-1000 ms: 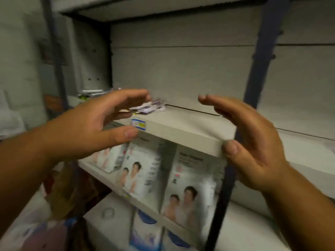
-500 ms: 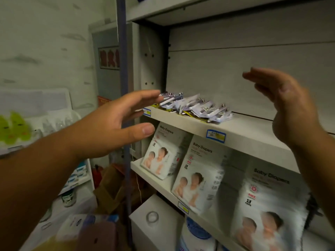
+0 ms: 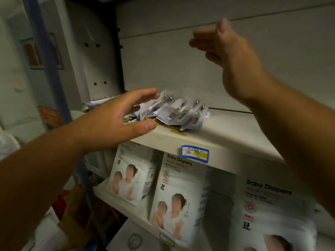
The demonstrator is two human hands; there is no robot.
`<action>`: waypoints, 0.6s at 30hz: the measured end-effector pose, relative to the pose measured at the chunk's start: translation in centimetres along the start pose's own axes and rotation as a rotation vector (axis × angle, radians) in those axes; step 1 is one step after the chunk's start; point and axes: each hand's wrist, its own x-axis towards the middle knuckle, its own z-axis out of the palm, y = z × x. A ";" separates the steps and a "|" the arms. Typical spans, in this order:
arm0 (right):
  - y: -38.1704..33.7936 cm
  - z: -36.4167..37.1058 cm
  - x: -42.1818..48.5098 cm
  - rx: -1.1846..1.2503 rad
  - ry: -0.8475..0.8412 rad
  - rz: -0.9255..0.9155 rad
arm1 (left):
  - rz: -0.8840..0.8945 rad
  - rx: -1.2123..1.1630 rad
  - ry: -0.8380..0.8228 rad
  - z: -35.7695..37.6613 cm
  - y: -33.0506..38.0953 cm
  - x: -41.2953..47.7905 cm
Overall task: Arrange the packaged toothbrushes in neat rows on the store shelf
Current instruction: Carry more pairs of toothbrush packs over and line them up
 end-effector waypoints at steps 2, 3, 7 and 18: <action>1.9 0.4 0.1 -0.067 -0.007 0.033 | 0.019 -0.003 -0.019 1.4 -1.7 2.6; 2.8 0.6 0.1 -0.116 -0.015 0.061 | 0.023 0.010 -0.024 2.1 -2.4 3.8; 4.8 1.6 1.1 -0.310 -0.140 0.352 | 0.074 0.004 0.005 4.0 -4.9 7.8; 9.0 3.3 -0.6 -0.604 -0.165 0.990 | 0.167 0.161 0.212 7.3 -6.6 11.1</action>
